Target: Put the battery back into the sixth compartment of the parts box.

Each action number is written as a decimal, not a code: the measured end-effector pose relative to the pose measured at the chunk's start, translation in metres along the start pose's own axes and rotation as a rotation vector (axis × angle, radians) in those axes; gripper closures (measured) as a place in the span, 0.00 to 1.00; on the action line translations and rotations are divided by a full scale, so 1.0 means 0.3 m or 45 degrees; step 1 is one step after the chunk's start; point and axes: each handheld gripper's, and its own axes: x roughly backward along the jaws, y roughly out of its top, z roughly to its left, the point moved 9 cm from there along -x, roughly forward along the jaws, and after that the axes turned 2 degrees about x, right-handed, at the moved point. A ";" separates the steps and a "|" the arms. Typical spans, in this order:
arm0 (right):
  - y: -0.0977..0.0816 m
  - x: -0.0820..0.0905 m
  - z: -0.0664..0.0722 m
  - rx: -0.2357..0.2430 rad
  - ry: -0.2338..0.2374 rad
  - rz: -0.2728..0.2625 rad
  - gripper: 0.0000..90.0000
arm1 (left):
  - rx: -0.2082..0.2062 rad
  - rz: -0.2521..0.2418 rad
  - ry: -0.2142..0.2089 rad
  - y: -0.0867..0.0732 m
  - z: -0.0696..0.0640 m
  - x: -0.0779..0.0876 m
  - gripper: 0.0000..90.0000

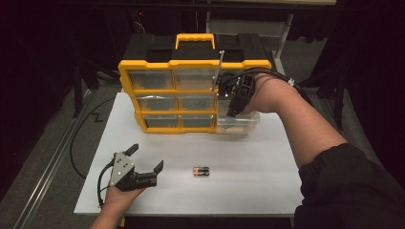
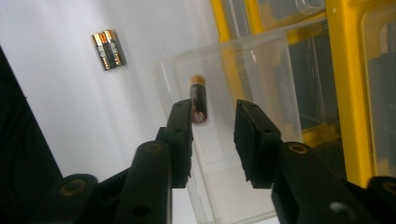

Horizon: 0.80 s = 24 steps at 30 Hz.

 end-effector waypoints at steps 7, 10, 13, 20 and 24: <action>-0.017 0.022 0.036 0.003 -0.004 0.002 0.73 | -0.001 -0.002 0.001 0.001 -0.003 -0.002 0.01; -0.024 0.017 0.059 0.004 0.001 -0.006 0.72 | -0.002 0.002 0.002 0.000 -0.001 -0.001 0.01; -0.033 0.005 0.082 0.008 0.007 -0.001 0.71 | 0.000 -0.001 0.004 0.000 -0.001 -0.002 0.01; -0.046 -0.019 0.128 0.018 0.029 -0.006 0.71 | -0.004 0.001 0.007 -0.001 -0.002 -0.004 0.01; -0.047 -0.037 0.159 0.028 0.059 -0.014 0.72 | -0.001 0.002 0.009 -0.001 0.000 -0.003 0.01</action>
